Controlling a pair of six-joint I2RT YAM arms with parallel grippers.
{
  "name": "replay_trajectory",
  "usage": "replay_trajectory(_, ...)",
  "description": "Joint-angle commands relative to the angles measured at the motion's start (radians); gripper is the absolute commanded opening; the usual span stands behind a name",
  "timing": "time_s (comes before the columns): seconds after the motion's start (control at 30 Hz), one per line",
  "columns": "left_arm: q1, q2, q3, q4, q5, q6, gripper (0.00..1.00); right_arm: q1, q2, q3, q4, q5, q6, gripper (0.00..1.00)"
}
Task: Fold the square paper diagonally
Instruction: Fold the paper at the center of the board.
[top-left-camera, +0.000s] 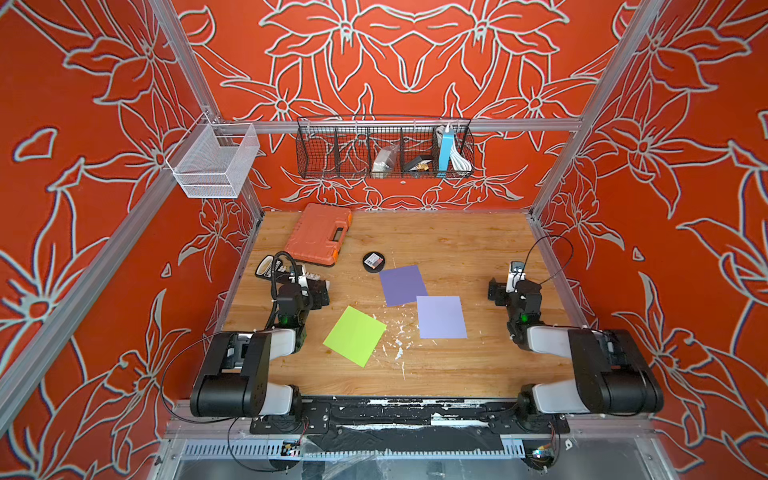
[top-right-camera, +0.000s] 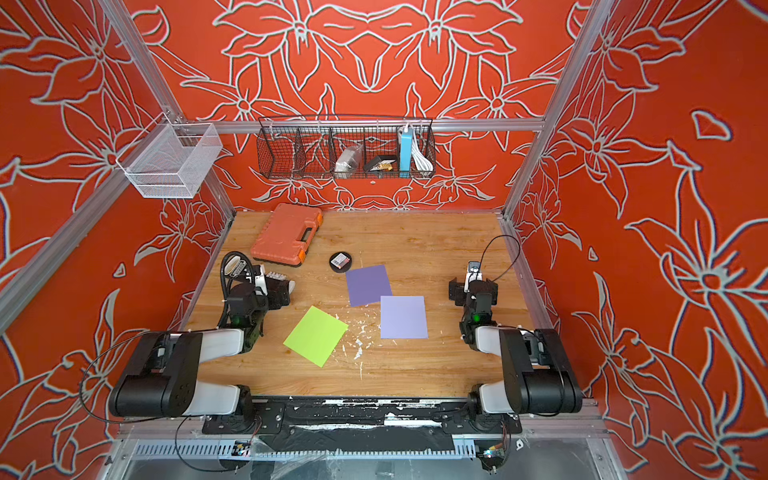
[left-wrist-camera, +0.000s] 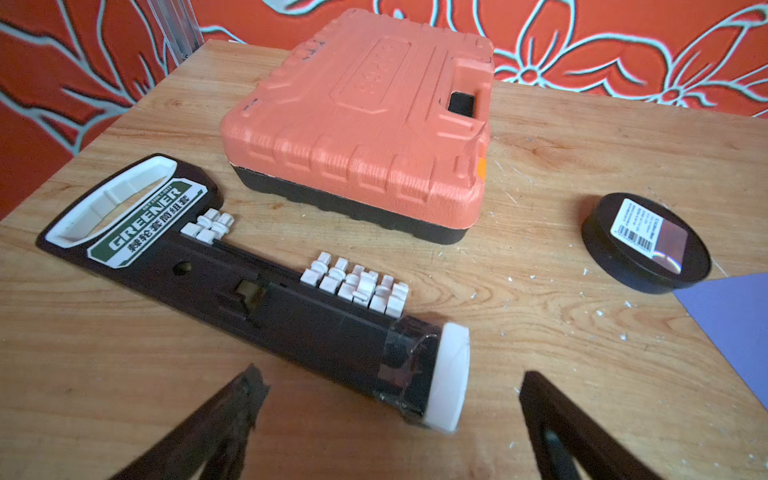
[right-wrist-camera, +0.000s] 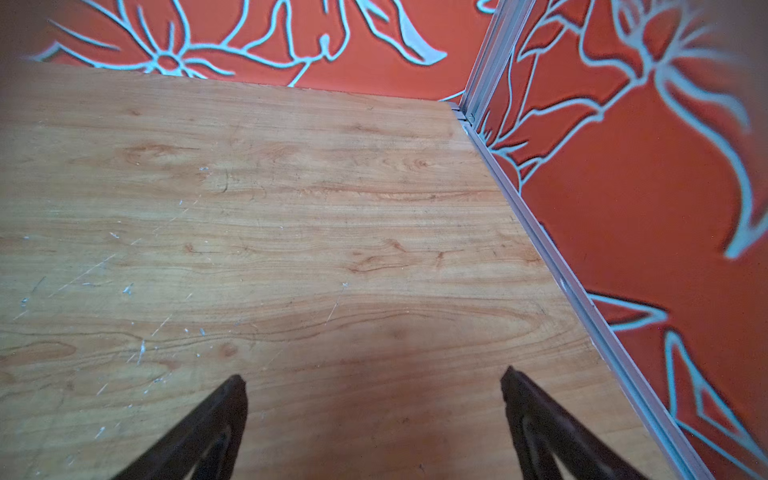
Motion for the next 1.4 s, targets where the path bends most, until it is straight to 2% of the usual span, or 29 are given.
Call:
replay_trajectory(0.0, -0.003, 0.009, 0.018, 0.004, 0.006, 0.020, 0.98, 0.000, -0.001, 0.000, 0.013, 0.019, 0.008, 0.98)
replay_trajectory(0.43, -0.004, 0.007, 0.016, 0.004, 0.006, 0.021, 0.98, 0.000, -0.001, 0.001, 0.012, 0.018, 0.007, 0.98)
replay_trajectory(0.5, -0.003, -0.002, 0.029, -0.021, -0.001, 0.017, 0.97, 0.000, -0.006, -0.003, 0.023, 0.026, 0.011, 0.92)
replay_trajectory(0.53, -0.004, -0.027, 0.054, -0.087, -0.004, 0.016, 0.93, 0.000, -0.020, -0.004, 0.012, 0.054, 0.022, 0.90)
replay_trajectory(0.6, -0.008, -0.081, 0.076, -0.161, -0.029, 0.013, 0.85, 0.000, -0.103, 0.015, -0.088, 0.062, 0.023, 0.86)
replay_trajectory(0.63, -0.020, -0.115, 0.077, -0.187, -0.074, 0.009, 0.84, 0.000, -0.156, 0.046, -0.207, 0.045, 0.027, 0.83)
replay_trajectory(0.77, -0.101, -0.257, 0.127, -0.372, -0.264, -0.021, 0.82, 0.000, -0.322, 0.185, -0.613, -0.034, 0.123, 0.71)
replay_trajectory(0.9, -0.151, -0.367, 0.222, -0.625, -0.251, -0.165, 0.76, 0.000, -0.427, 0.235, -0.812, -0.182, 0.273, 0.64)
replay_trajectory(0.97, -0.190, -0.389, 0.254, -0.708, -0.234, -0.229, 0.71, 0.000, -0.456, 0.249, -0.879, -0.267, 0.322, 0.61)
replay_trajectory(1.03, -0.221, -0.399, 0.273, -0.762, -0.176, -0.290, 0.68, 0.001, -0.464, 0.272, -0.955, -0.365, 0.345, 0.65)
replay_trajectory(1.1, -0.251, -0.399, 0.277, -0.779, -0.124, -0.335, 0.67, 0.002, -0.452, 0.290, -1.019, -0.457, 0.378, 0.64)
replay_trajectory(1.2, -0.283, -0.369, 0.287, -0.781, 0.008, -0.410, 0.66, 0.004, -0.415, 0.303, -1.091, -0.621, 0.400, 0.52)
replay_trajectory(1.27, -0.320, -0.332, 0.295, -0.772, 0.075, -0.451, 0.66, 0.010, -0.392, 0.310, -1.142, -0.675, 0.395, 0.47)
replay_trajectory(1.37, -0.404, -0.254, 0.324, -0.739, 0.159, -0.449, 0.61, 0.017, -0.380, 0.308, -1.201, -0.690, 0.374, 0.47)
